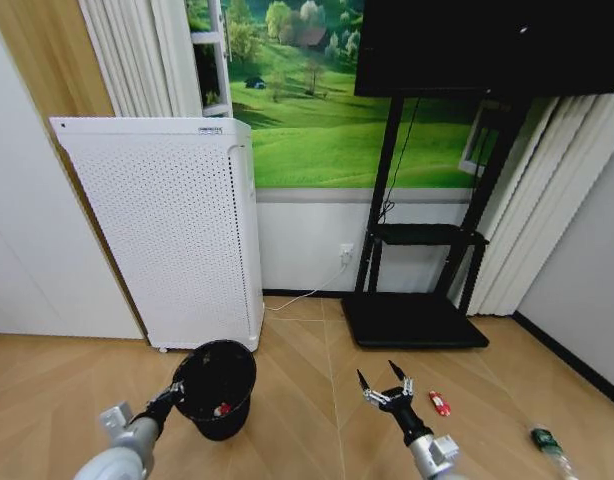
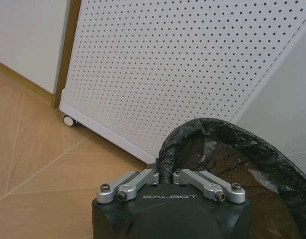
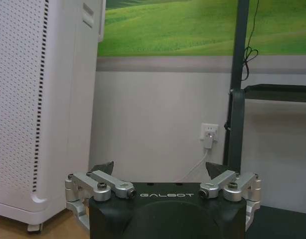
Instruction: Pick up the trash bin and place the garbage on the floor into it.
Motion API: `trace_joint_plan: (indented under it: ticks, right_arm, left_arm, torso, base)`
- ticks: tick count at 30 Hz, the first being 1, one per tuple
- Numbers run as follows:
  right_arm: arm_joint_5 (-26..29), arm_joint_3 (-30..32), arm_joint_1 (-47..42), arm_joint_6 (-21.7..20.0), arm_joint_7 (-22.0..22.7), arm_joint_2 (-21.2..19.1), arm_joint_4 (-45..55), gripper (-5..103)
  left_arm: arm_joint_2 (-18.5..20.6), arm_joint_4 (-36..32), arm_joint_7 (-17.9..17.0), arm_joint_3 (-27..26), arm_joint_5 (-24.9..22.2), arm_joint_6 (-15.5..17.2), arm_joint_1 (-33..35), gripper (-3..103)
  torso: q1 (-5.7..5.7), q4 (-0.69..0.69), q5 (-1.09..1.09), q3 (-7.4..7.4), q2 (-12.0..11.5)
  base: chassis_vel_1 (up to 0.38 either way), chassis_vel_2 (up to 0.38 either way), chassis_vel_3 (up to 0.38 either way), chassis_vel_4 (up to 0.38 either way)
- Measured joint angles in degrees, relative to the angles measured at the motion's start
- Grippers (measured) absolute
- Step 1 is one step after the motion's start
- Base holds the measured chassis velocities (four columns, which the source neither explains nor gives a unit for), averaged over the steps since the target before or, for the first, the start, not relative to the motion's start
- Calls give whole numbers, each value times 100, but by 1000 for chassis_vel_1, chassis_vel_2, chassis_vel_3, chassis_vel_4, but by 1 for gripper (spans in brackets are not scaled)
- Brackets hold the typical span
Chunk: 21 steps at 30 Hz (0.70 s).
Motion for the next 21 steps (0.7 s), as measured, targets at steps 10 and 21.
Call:
trace_joint_plan:
  ticks: [10,21]
  right_arm:
    - [-473,52,132,47,308,109,-535,100]
    - [-797,-301,837,-784,1082,-74,-1331,100]
  left_arm:
    - [-130,-191,-81,-576,-40,76,317,6]
    - [-276,-201,-85,-857,-44,75,538,6]
  torso:
    - [1,-1,-1,1,0]
    - [1,0,1,1,-1]
  base:
    - [-254,-259,245,266]
    - [-116,-123,123,116]
